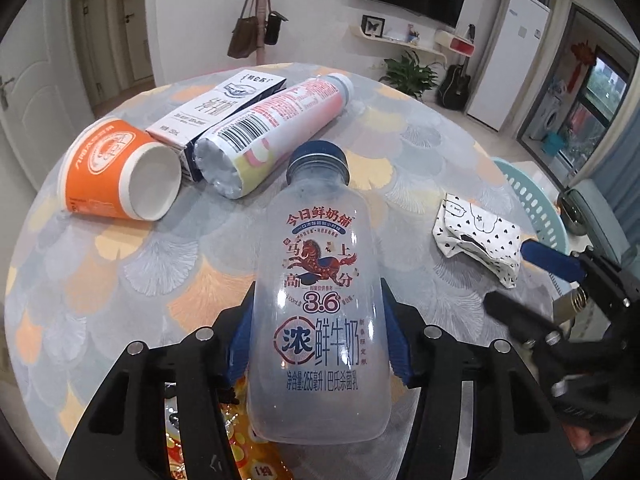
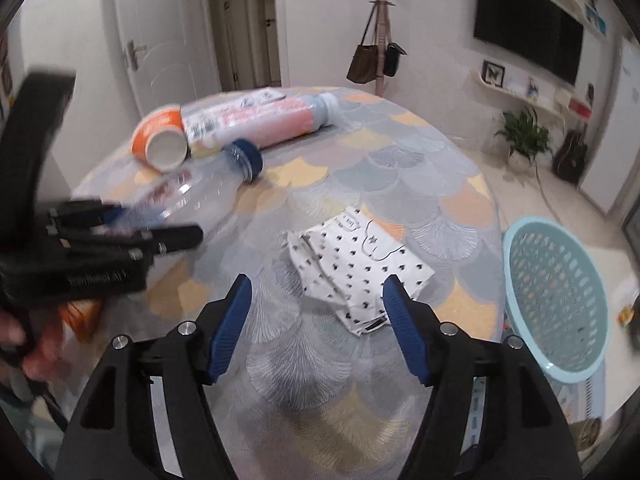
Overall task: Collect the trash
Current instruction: 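Grasp the white patterned paper with the right tool while the left tool holds the bottle, then drop the milk bottle and patterned paper into the blue basket, opening both tools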
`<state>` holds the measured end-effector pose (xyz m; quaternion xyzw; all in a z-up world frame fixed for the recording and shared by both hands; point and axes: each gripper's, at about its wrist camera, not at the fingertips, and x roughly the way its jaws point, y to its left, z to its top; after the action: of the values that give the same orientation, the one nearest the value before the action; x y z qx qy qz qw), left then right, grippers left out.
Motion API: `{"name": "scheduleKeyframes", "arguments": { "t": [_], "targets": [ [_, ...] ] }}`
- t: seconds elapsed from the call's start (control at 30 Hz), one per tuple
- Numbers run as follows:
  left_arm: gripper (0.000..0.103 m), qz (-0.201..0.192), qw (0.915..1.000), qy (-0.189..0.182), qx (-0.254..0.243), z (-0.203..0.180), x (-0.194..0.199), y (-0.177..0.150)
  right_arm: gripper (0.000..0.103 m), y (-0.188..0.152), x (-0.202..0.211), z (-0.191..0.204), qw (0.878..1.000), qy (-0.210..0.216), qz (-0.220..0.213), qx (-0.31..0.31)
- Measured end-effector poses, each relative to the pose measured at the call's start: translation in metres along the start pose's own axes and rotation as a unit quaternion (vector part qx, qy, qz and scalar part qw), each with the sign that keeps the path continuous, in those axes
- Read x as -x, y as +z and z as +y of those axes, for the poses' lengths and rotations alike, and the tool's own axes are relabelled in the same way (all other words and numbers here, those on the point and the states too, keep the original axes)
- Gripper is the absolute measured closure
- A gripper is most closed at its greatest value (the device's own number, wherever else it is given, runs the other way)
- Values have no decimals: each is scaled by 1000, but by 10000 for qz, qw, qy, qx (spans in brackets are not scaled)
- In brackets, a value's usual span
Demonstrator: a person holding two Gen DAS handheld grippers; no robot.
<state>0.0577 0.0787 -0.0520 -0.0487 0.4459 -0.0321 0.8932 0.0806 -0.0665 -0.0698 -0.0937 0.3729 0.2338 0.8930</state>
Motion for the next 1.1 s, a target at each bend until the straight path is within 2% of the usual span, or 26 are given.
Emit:
{"name": "scheduleKeyframes", "arguments": {
  "t": [0.13, 0.17, 0.23, 0.3, 0.4, 0.57, 0.77, 0.87, 0.97, 1.03, 1.1],
  "targets": [
    [50, -98, 9999, -11, 20, -2, 5, 0, 39, 4, -16, 9, 9978, -557, -35, 344],
    [50, -118, 9999, -22, 18, -2, 6, 1, 48, 6, -23, 7, 9972, -676, 65, 328],
    [50, -161, 9999, -42, -5, -4, 9, 2, 73, 9, -28, 1, 9979, -605, 88, 195],
    [50, -192, 9998, -76, -16, -5, 12, 4, 90, 13, -30, -5, 9985, -524, 120, 47],
    [50, -349, 9991, -234, 1, -9, 20, 10, 97, 20, -23, -16, 9992, -302, -43, -252],
    [50, -686, 9966, -425, -142, -26, 36, 28, 99, 29, 6, -44, 9955, -248, -524, -748],
    [50, -921, 9918, -734, -493, -74, 41, 57, 99, 32, 44, -90, 9862, -498, -1052, -1181],
    [50, -957, 9887, -887, -739, -107, 38, 74, 99, 28, 58, -117, 9810, -692, -1162, -1389],
    [50, -961, 9847, -1047, -1004, -141, 30, 88, 99, 20, 68, -150, 9740, -563, -1224, -1824],
    [50, -937, 9818, -1139, -1199, -165, 22, 95, 99, 13, 73, -172, 9672, -871, -1206, -2061],
    [50, -858, 9786, -1272, -1368, -191, 10, 104, 99, 5, 72, -193, 9606, -1008, -1161, -2315]
  ]
}}
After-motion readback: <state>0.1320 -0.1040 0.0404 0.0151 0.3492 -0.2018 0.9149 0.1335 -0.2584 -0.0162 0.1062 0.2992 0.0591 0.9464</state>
